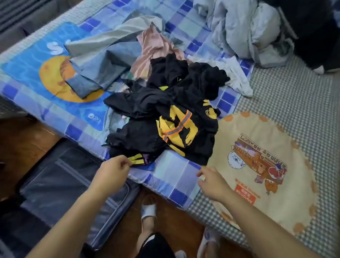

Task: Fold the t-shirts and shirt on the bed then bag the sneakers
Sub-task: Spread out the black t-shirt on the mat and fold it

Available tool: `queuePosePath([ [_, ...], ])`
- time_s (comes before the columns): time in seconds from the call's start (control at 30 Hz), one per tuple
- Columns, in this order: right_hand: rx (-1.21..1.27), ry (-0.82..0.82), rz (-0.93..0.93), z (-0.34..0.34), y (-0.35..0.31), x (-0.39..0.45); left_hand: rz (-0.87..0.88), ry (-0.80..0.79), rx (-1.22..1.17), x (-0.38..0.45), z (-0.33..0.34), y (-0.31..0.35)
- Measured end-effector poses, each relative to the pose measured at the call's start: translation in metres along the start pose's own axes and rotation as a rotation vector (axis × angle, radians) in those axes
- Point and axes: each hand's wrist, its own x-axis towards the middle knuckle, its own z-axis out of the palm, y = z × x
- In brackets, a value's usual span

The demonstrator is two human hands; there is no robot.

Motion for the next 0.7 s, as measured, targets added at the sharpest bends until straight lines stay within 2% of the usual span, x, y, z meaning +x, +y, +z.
queuePosePath([
  [0.1,-0.163,0.076,-0.025,-0.003,-0.011,0.054,-0.068,0.000,0.007,0.010,-0.003,-0.017],
  [0.27,-0.597,0.031,-0.126,0.008,-0.033,0.120,-0.095,-0.013,0.047,0.016,-0.003,-0.031],
  [0.33,-0.587,0.064,-0.126,0.010,-0.036,0.129,-0.111,-0.010,0.038,0.013,0.000,-0.033],
  [0.43,-0.174,0.223,-0.069,-0.005,-0.042,0.114,-0.123,-0.027,0.014,0.006,0.007,-0.028],
  [0.5,0.184,0.330,0.004,-0.026,-0.043,0.087,-0.109,-0.065,0.012,0.001,0.013,-0.016],
  [0.57,0.433,0.432,0.050,-0.054,-0.040,0.052,-0.075,-0.092,-0.015,-0.003,0.022,0.001],
  [0.63,0.599,0.487,0.057,-0.082,-0.034,0.012,0.025,-0.105,-0.025,-0.007,0.031,0.028],
  [0.7,0.749,0.515,0.018,-0.105,-0.025,-0.029,0.217,-0.130,-0.016,-0.013,0.043,0.061],
])
